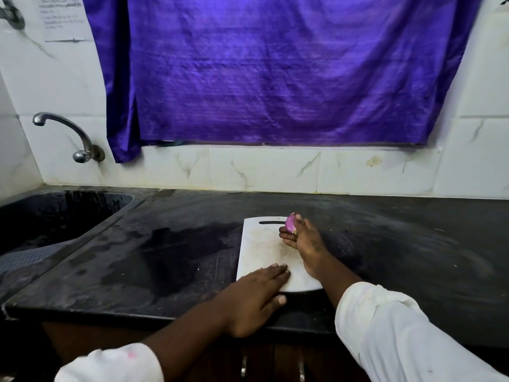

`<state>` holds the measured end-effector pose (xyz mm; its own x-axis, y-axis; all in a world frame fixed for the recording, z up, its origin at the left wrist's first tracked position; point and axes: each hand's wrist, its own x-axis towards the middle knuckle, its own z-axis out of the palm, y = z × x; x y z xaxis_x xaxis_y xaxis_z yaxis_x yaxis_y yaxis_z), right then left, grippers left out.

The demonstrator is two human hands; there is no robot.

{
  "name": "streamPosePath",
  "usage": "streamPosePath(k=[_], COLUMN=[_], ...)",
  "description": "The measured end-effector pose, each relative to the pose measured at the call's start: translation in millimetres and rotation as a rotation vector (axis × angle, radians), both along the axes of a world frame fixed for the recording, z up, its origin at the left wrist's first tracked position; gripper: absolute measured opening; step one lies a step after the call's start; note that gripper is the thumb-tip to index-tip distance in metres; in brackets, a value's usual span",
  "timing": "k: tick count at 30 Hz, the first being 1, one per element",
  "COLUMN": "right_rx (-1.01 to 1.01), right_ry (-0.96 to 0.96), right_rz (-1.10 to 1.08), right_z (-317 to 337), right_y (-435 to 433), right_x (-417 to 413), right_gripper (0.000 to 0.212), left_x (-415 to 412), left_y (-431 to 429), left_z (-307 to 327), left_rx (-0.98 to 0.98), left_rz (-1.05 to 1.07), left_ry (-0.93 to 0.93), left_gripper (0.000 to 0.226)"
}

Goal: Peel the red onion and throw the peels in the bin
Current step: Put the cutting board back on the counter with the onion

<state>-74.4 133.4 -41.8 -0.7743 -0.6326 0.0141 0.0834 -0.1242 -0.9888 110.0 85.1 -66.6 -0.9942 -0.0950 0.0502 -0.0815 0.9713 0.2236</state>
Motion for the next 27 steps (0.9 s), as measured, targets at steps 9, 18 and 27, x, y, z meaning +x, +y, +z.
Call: streamPosePath(k=[9,18,27], right_rx=[0.271,0.152,0.097], right_ry=[0.257,-0.027,0.015], right_rz=[0.225,0.355,0.206], right_z=[-5,-15,-12], right_y=[15,45,44], right_x=[41,80,71], right_gripper=[0.035,0.04,0.041], left_x=[16,25,30], left_y=[11,19,14], left_z=[-11,-27,-16], left_rx=[-0.009,-0.081,0.385], left_rz=[0.072,0.117,0.371], left_ry=[0.299,0.559,0.689], left_gripper=[0.043,0.023,0.042])
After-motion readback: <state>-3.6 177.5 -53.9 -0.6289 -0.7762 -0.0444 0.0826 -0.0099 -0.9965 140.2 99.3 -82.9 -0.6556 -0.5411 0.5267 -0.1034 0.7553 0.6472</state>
